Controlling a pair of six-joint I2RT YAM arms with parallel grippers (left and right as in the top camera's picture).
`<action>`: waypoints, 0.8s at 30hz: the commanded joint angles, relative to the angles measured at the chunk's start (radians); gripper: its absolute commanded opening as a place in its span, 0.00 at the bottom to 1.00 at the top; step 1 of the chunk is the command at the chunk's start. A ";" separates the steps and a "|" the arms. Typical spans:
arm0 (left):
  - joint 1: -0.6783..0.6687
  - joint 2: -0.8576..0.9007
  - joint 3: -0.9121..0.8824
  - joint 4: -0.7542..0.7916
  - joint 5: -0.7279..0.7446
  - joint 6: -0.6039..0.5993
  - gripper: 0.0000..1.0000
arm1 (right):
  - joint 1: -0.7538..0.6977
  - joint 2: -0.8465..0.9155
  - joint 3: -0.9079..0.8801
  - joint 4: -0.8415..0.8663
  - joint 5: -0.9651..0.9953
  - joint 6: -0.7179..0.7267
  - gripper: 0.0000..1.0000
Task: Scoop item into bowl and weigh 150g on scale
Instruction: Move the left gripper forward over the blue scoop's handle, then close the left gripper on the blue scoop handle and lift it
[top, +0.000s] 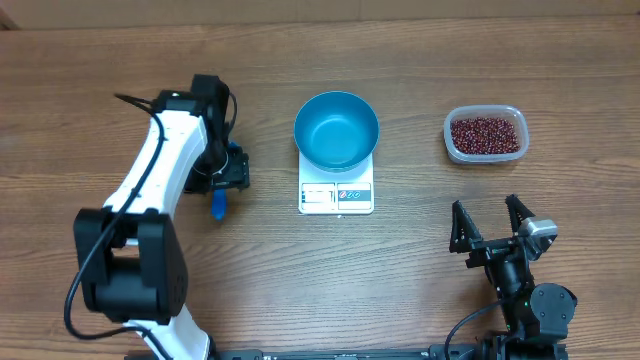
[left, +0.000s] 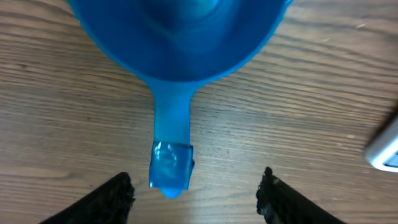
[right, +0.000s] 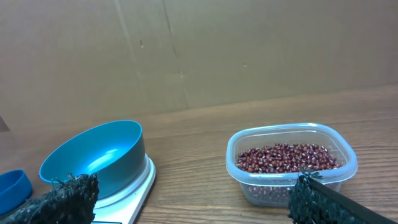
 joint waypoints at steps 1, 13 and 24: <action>0.007 0.020 -0.023 0.014 -0.014 -0.011 0.66 | 0.002 -0.008 -0.010 0.006 0.003 0.000 1.00; 0.007 0.023 -0.098 0.132 -0.014 0.013 0.70 | 0.002 -0.008 -0.010 0.006 0.003 0.000 1.00; 0.007 0.023 -0.102 0.159 0.200 0.013 0.71 | 0.002 -0.008 -0.010 0.006 0.003 0.000 1.00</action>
